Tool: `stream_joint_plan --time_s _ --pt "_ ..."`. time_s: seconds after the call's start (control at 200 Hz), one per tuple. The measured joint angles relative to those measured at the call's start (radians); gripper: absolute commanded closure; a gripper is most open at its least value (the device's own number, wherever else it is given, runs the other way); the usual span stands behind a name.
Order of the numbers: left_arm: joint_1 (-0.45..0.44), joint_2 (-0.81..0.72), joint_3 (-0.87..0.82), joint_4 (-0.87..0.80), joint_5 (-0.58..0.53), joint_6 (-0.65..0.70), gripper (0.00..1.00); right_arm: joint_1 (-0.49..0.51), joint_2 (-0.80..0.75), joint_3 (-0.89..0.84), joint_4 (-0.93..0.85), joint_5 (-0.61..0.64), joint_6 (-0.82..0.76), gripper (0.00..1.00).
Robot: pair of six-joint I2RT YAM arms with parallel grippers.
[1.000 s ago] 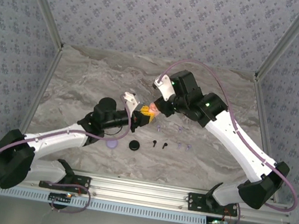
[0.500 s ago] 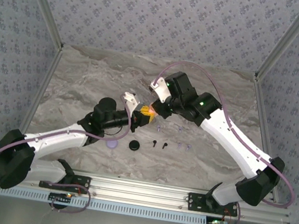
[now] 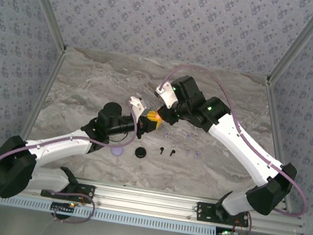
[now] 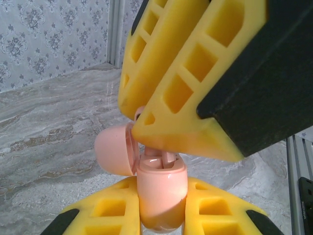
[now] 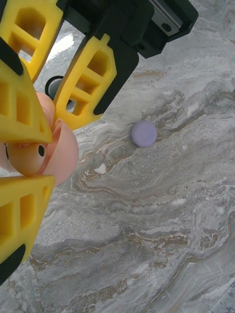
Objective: Insert wireless bluetooth earbuds into charging case
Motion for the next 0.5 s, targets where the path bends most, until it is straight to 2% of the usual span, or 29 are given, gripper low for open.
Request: stream_joint_plan --time_s 0.38,0.5 --pt "0.0 0.0 0.0 0.038 0.0 -0.011 1.0 -0.014 0.009 0.053 -0.016 -0.071 0.031 0.64" --pt "0.0 0.0 0.0 0.068 0.0 -0.019 1.0 -0.04 0.004 0.087 -0.016 -0.091 0.059 0.54"
